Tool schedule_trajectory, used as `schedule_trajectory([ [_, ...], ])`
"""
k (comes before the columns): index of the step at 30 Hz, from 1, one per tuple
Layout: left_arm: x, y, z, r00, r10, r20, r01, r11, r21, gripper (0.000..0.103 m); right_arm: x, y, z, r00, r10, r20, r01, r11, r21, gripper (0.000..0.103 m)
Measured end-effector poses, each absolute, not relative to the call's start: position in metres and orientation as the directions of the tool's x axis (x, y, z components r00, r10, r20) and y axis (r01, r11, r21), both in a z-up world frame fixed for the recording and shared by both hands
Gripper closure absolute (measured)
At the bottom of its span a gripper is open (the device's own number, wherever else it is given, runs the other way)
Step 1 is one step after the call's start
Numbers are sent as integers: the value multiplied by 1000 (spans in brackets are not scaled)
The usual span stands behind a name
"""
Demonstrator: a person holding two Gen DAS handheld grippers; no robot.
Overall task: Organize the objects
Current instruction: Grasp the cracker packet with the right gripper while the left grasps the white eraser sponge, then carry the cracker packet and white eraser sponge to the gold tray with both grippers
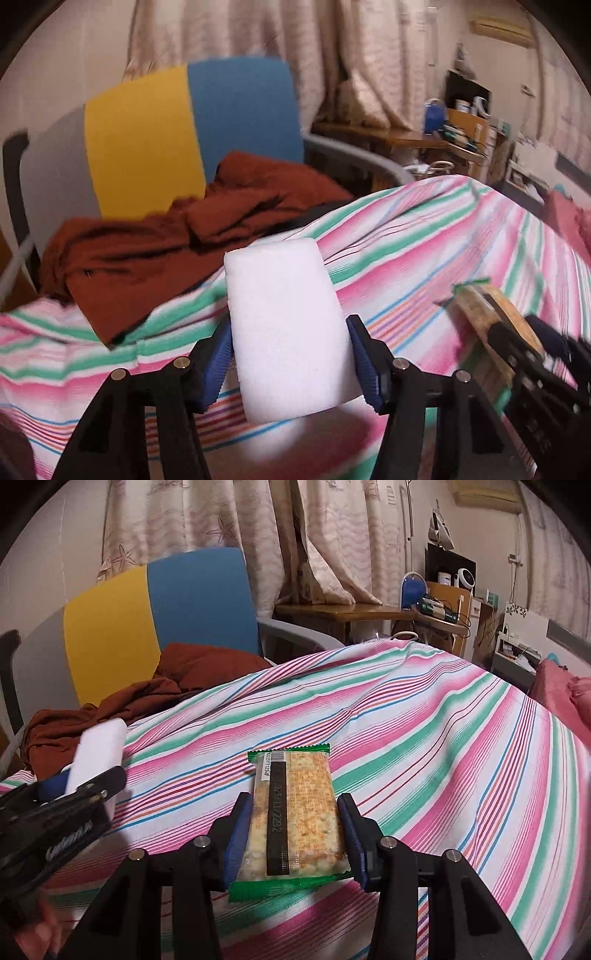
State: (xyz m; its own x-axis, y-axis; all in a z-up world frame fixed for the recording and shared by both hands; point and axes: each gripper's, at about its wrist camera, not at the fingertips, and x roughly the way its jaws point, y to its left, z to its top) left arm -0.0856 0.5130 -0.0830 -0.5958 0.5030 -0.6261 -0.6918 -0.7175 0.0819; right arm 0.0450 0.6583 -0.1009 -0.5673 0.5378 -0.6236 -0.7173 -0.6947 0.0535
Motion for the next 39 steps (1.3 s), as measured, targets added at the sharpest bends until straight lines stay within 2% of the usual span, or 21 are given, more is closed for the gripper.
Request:
schedule_trajectory([
  [5, -59, 513, -75, -629, 520, -578, -715, -678, 169, 43, 46, 654, -98, -569, 553, -609, -718, -695, 39, 56],
  [12, -50, 487, -70, -629, 529, -570, -707, -694, 136, 43, 48, 641, -91, -577, 580, -575, -715, -699, 12, 56],
  [20, -15, 460, -67, -622, 566, -542, -738, -654, 164, 43, 56, 624, -87, -591, 574, -567, -708, -706, 23, 56],
  [39, 11, 395, -69, -610, 557, -564, -728, -674, 121, 43, 76, 570, -86, -599, 573, -560, -684, -729, -14, 56],
])
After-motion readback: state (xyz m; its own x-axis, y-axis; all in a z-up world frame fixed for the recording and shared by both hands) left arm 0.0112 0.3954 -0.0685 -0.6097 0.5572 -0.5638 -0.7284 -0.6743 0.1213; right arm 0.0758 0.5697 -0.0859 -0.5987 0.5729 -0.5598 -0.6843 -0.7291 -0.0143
